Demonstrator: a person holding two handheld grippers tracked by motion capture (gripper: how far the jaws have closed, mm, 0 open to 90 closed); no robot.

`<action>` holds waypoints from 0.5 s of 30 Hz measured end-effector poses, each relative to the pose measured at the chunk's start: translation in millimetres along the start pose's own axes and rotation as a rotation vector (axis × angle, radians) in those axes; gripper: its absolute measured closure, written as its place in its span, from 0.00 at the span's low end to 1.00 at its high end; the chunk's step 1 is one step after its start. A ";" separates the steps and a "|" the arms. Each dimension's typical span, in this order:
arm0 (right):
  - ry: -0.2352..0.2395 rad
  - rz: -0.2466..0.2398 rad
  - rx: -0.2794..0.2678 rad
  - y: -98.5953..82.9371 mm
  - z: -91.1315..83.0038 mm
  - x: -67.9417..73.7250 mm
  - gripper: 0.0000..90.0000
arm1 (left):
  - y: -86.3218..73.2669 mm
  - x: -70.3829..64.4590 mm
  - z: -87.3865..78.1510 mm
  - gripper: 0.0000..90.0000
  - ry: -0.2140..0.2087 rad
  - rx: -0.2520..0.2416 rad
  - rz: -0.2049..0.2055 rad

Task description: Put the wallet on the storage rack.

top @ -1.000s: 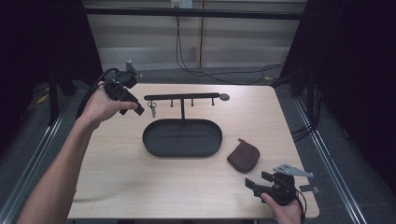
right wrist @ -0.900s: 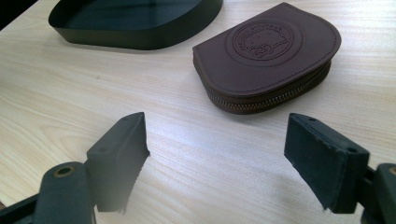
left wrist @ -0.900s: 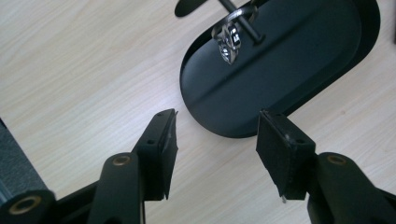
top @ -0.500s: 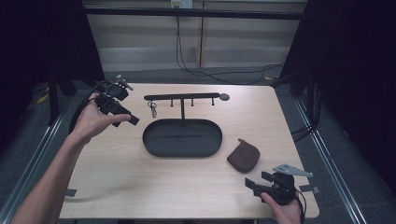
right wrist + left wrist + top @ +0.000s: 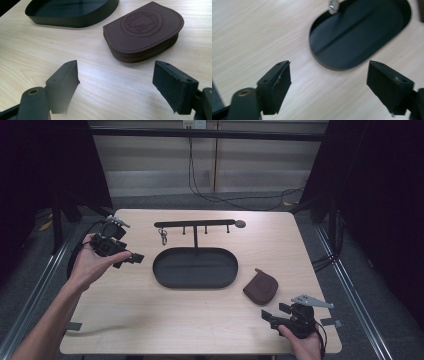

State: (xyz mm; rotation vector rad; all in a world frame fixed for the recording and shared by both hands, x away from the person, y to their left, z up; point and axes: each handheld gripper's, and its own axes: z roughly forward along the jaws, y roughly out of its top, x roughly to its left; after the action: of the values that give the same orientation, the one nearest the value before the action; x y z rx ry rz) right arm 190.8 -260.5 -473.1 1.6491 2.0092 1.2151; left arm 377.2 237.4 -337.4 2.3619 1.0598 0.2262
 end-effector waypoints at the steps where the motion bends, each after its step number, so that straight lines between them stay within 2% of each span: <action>1: -0.001 0.001 0.000 0.0 -0.1 -0.2 0.23 | -3.5 0.5 0.2 0.21 0.001 -0.005 -0.011; 3: 0.001 0.001 0.002 0.0 0.0 -0.8 0.23 | -10.8 0.5 1.2 0.22 0.012 -0.013 -0.022; 6: -0.001 -0.001 0.001 -0.3 -0.6 -0.8 0.23 | -22.9 -0.2 0.2 0.22 -0.012 -0.047 -0.029; 8: -0.001 -0.002 -0.002 -0.6 -1.1 -0.9 0.23 | -31.3 -1.7 0.4 0.22 0.002 -0.063 -0.052; 10: -0.001 0.001 -0.001 -0.8 -1.2 -1.1 0.23 | -40.2 -3.3 2.4 0.22 0.018 -0.067 -0.055; 12: -0.003 0.003 0.001 -0.6 -1.0 -1.4 0.22 | -48.7 -5.9 3.2 0.21 0.053 -0.085 -0.079; 15: -0.004 0.006 0.006 -0.6 -0.3 -2.0 0.22 | -59.9 -9.2 5.0 0.19 0.065 -0.112 -0.075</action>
State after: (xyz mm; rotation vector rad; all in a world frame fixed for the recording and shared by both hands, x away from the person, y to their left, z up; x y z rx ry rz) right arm 190.8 -262.4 -474.0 1.6597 2.0091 1.2081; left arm 334.3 261.4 -373.1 2.2241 1.1344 0.3274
